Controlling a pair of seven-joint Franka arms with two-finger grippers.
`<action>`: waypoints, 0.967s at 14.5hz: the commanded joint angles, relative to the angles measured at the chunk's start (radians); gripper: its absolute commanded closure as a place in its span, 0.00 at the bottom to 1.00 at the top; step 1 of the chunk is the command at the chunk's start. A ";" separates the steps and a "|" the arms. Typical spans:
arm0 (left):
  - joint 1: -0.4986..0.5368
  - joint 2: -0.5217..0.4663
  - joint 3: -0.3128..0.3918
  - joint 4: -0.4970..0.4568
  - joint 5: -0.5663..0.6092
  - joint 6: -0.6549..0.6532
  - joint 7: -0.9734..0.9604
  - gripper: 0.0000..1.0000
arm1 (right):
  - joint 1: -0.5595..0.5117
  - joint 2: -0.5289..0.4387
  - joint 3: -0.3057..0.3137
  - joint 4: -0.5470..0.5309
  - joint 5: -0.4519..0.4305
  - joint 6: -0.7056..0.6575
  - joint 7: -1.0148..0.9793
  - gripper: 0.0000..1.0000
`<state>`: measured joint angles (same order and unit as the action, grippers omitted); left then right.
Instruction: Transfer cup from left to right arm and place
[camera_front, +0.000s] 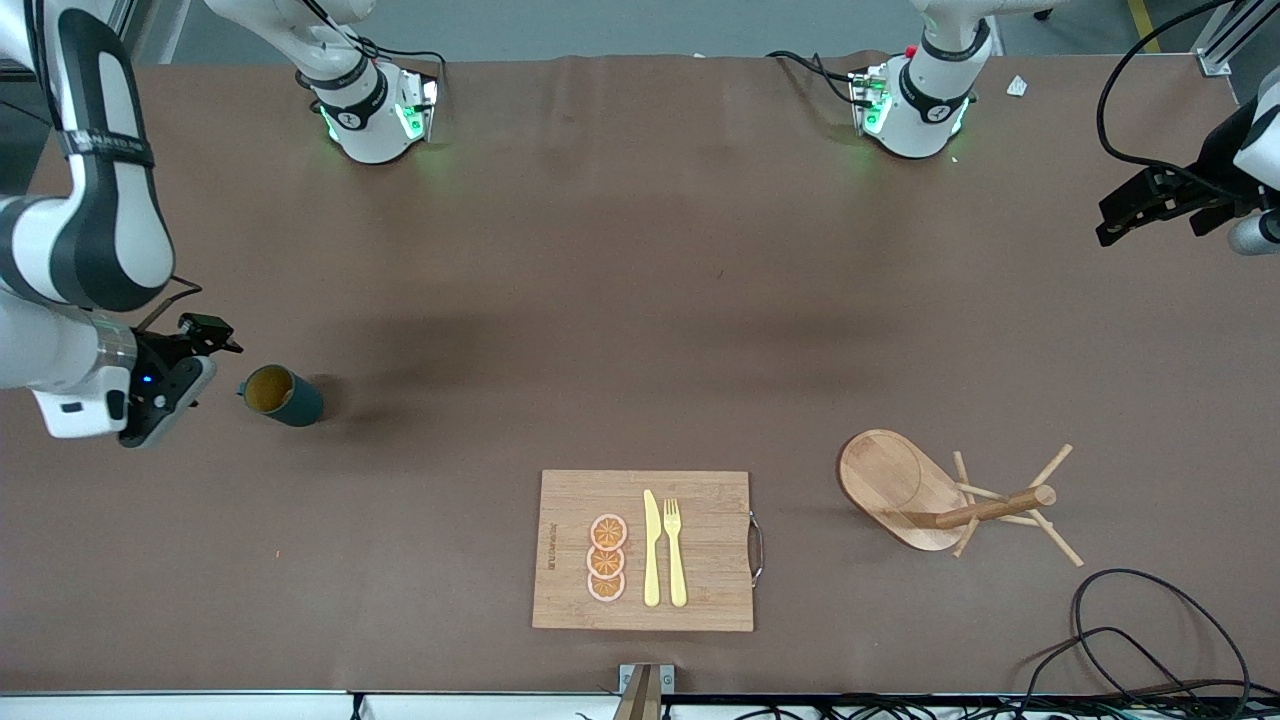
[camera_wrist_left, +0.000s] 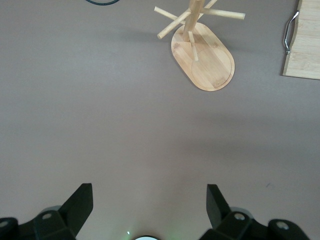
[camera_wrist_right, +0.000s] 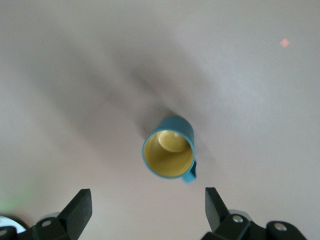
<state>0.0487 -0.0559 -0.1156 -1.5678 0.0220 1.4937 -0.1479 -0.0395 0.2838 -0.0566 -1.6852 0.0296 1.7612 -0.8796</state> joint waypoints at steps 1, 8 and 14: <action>0.002 -0.010 0.001 0.009 -0.014 -0.018 0.018 0.00 | -0.010 -0.089 0.011 -0.011 0.012 -0.072 0.254 0.00; -0.004 -0.007 -0.001 0.011 -0.014 -0.013 0.018 0.00 | -0.016 -0.204 0.004 0.091 0.007 -0.317 0.658 0.00; -0.003 -0.012 -0.006 0.014 -0.014 -0.015 0.019 0.00 | -0.019 -0.206 0.006 0.286 -0.050 -0.500 0.840 0.00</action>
<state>0.0449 -0.0559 -0.1172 -1.5623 0.0220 1.4929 -0.1479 -0.0412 0.0692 -0.0608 -1.4636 -0.0009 1.3057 -0.0662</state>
